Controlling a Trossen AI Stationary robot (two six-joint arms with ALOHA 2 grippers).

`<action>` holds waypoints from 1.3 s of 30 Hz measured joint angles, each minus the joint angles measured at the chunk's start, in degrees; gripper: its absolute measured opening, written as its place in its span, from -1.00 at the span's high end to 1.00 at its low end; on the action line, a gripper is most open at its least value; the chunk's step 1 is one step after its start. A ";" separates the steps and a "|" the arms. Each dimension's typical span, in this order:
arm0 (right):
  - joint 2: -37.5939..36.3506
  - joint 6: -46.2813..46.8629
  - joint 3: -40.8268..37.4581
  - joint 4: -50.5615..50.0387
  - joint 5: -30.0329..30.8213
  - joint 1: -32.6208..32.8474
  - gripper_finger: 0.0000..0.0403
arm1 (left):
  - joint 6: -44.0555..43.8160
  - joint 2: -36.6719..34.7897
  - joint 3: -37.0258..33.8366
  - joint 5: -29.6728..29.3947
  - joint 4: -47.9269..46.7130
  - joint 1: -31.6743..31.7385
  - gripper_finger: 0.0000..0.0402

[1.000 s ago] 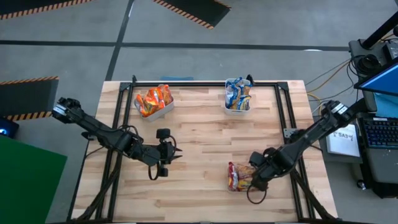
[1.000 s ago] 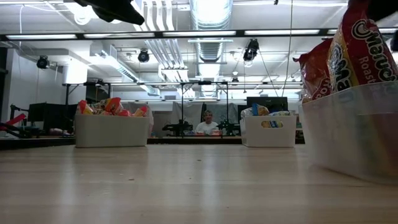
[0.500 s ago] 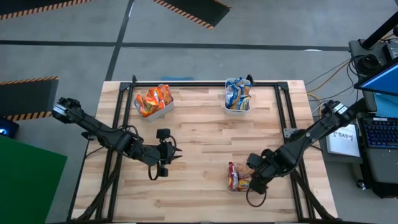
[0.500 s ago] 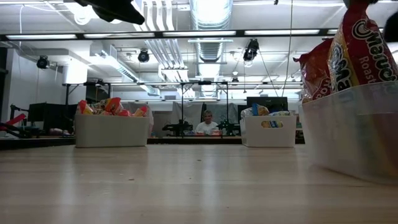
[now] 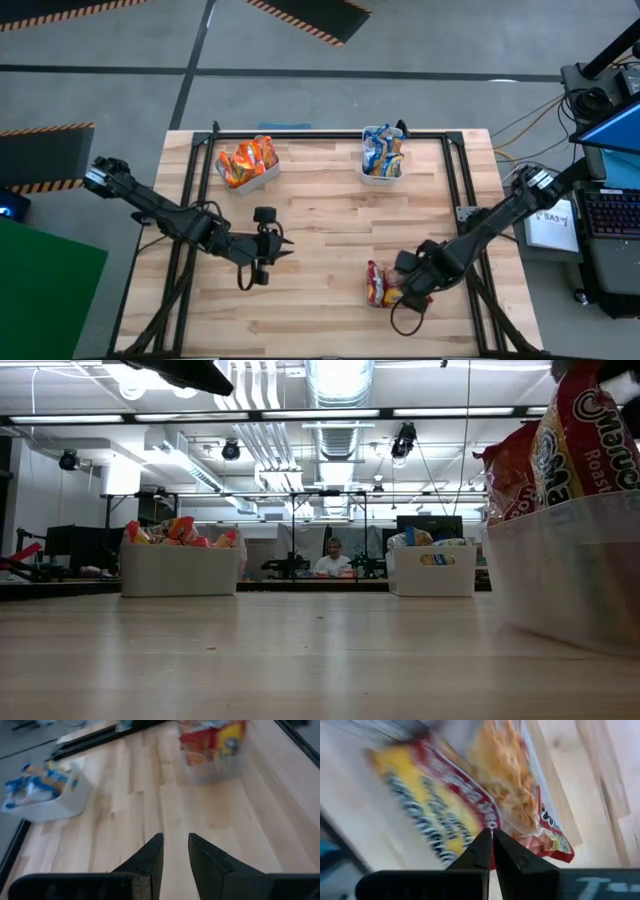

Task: Sort Maruchan noodles
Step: Put the red noodle pack into the transparent bin, then return to Home Position

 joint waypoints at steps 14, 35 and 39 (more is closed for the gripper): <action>-9.33 -57.70 -8.00 46.22 47.00 -1.80 0.96 | 9.69 -2.27 -11.17 2.47 30.34 0.44 0.63; -24.92 -62.66 -18.92 49.83 29.96 -15.73 0.96 | 0.35 -12.20 -12.10 -8.38 5.22 0.04 0.55; -31.76 -66.80 -23.78 56.31 29.80 -16.07 0.96 | 2.55 -17.40 -17.31 -8.33 6.68 0.27 0.58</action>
